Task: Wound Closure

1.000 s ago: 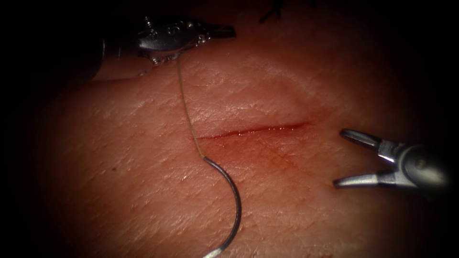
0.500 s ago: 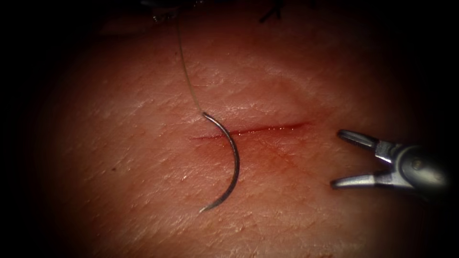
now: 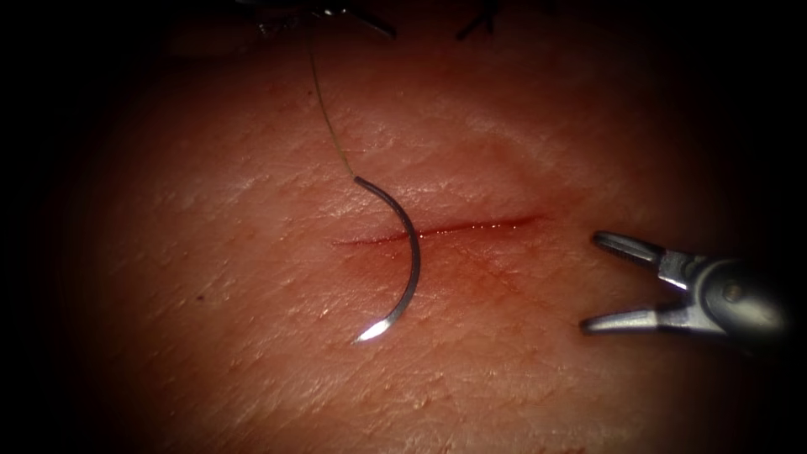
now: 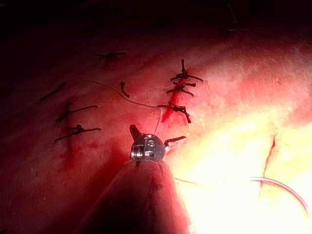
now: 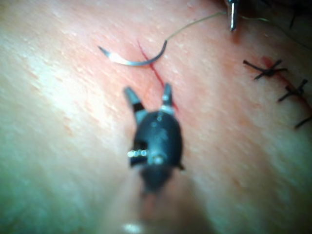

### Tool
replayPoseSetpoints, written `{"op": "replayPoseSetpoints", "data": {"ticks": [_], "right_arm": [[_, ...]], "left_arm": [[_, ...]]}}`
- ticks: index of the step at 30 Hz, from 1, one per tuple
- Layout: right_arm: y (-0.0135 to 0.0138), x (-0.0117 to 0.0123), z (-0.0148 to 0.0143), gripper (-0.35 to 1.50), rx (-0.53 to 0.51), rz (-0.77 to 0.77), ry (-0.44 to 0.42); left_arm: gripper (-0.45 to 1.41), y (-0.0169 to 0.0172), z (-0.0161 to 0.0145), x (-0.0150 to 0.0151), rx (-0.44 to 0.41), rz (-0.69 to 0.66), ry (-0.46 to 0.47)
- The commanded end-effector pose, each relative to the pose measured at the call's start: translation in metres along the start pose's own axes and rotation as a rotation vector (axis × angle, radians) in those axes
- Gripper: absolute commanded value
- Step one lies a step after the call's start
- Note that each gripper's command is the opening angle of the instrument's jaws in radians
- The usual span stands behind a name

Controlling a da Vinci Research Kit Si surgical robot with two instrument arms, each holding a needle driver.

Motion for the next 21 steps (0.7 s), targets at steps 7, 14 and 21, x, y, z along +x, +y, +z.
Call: {"op": "replayPoseSetpoints", "data": {"ticks": [7,14,21], "right_arm": [[0.0,-0.0003,0.001,0.59,0.001,-0.002,-0.001],[-0.0001,-0.0004,0.0014,0.59,0.006,-0.004,-0.004],[-0.0001,-0.0005,0.0014,0.59,0.008,-0.005,-0.006]], "left_arm": [[1.34,0.0033,-0.0041,-0.0021,0.004,-0.057,-0.005],[1.28,0.0084,-0.0073,-0.0031,0.042,-0.203,-0.014],[1.28,0.016,-0.0077,-0.0031,0.026,-0.26,0.0]]}}
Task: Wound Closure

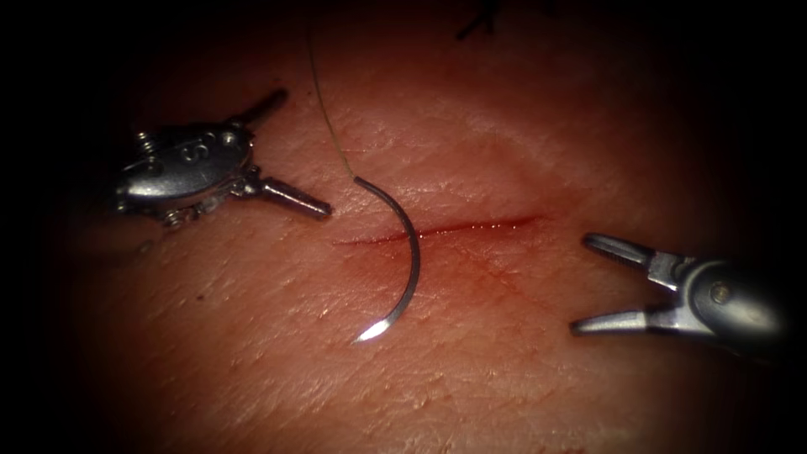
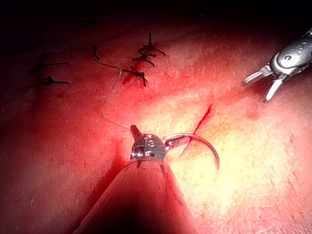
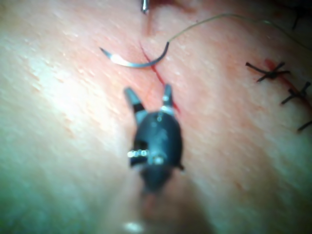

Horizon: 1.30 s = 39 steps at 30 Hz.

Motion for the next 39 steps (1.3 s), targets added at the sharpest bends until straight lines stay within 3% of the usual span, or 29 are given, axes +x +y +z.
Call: {"op": "replayPoseSetpoints", "data": {"ticks": [1,4,10,20,26,39], "right_arm": [[0.0001,-0.0003,0.0007,0.59,0.001,-0.001,0.002],[0.0001,-0.0003,0.0008,0.59,0.001,-0.001,0.002],[0.0,-0.0003,0.0007,0.59,0.002,-0.002,-0.001],[-0.0001,-0.0003,0.001,0.59,0.004,-0.004,-0.008],[-0.0002,-0.0004,0.001,0.59,0.005,-0.005,-0.011],[-0.0003,-0.0004,0.0011,0.59,0.006,-0.006,-0.014]], "left_arm": [[1.28,0.0005,0.0008,-0.0004,-0.008,-0.014,0.002],[1.28,0.0026,0.001,-0.0012,-0.021,-0.057,0.002],[1.28,0.006,0.001,-0.0017,-0.009,-0.073,-0.119],[0.96,0.0078,0.0028,-0.0016,0.061,-0.066,-0.291],[0.94,0.0093,0.0045,-0.0032,0.079,-0.051,-0.391],[0.87,0.01,0.0058,-0.0042,0.036,-0.042,-0.415]]}}
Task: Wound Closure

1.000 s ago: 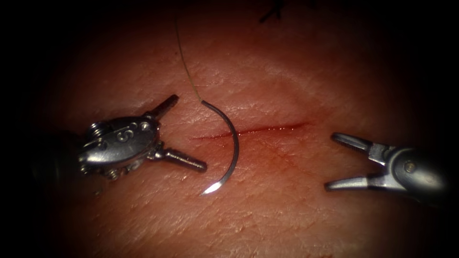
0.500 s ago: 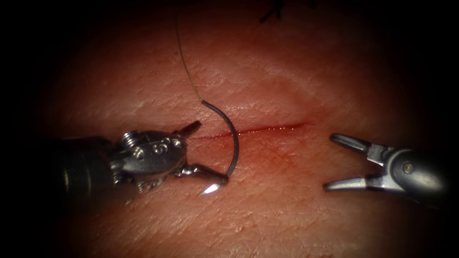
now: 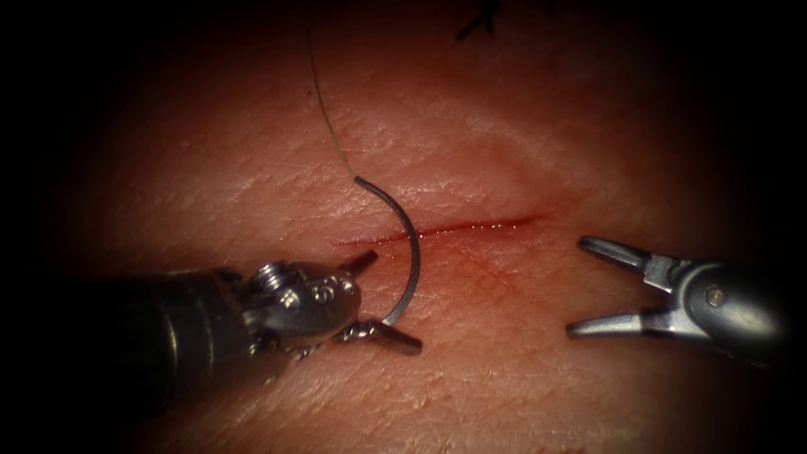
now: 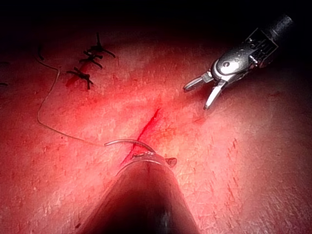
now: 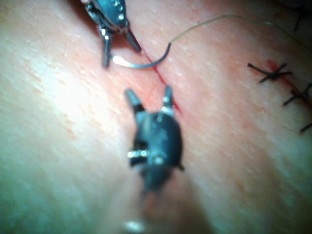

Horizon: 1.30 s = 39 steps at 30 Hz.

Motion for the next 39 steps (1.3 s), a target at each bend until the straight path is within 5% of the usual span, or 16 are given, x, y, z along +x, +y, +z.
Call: {"op": "replayPoseSetpoints", "data": {"ticks": [1,14,22,29,35,39], "right_arm": [[0.0001,-0.0003,0.0008,0.59,0.001,-0.001,0.002],[-0.0001,-0.0001,0.0009,0.59,0.001,-0.001,0.003],[-0.0006,0.0004,0.0019,0.56,-0.039,0.021,-0.013],[-0.0009,0.0019,0.0039,0.66,-0.138,0.182,0.009],[0.0002,0.0025,0.006,0.79,-0.122,0.276,0.037],[0.0013,0.0025,0.0069,0.83,-0.134,0.316,0.033]], "left_arm": [[0.82,0.0001,0.0009,0.0,0.0,0.001,0.002],[-0.45,0.0,0.0024,-0.0005,-0.018,0.074,0.005],[-0.45,-0.0006,0.0003,-0.0001,0.055,0.174,0.025],[-0.45,0.0003,-0.002,0.0016,0.073,0.267,0.128],[-0.45,-0.0002,-0.0038,0.002,0.098,0.46,0.269],[-0.45,-0.0006,-0.0045,0.0014,0.128,0.512,0.282]]}}
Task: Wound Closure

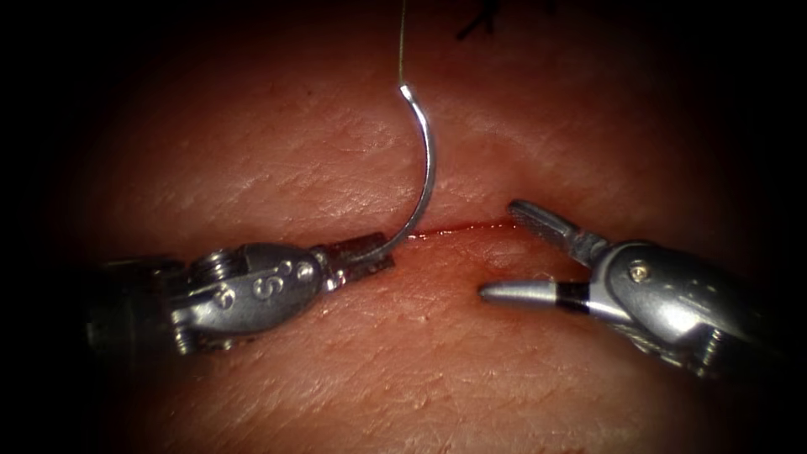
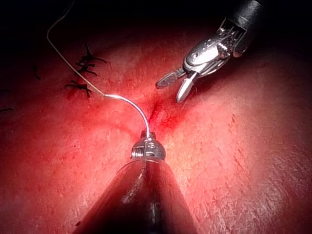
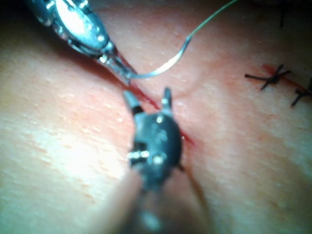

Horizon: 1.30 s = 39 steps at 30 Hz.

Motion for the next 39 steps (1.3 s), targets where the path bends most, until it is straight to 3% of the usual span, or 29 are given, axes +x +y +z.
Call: {"op": "replayPoseSetpoints", "data": {"ticks": [1,8,18,39], "right_arm": [[0.0004,0.0001,0.0011,0.83,-0.012,0.007,-0.002],[0.0016,0.001,0.0014,0.88,-0.019,0.063,0.021],[0.0016,0.0024,0.0042,0.96,0.065,0.088,0.022],[0.0016,0.003,0.0068,0.91,0.061,0.092,-0.011]], "left_arm": [[-0.45,0.0001,0.0006,-0.0002,0.007,0.023,0.005],[-0.45,0.0002,0.0004,-0.001,0.019,0.133,0.051],[-0.45,0.0004,0.0007,-0.0011,0.023,0.325,0.113],[-0.45,0.0008,-0.0001,-0.0009,0.054,0.436,0.167]]}}
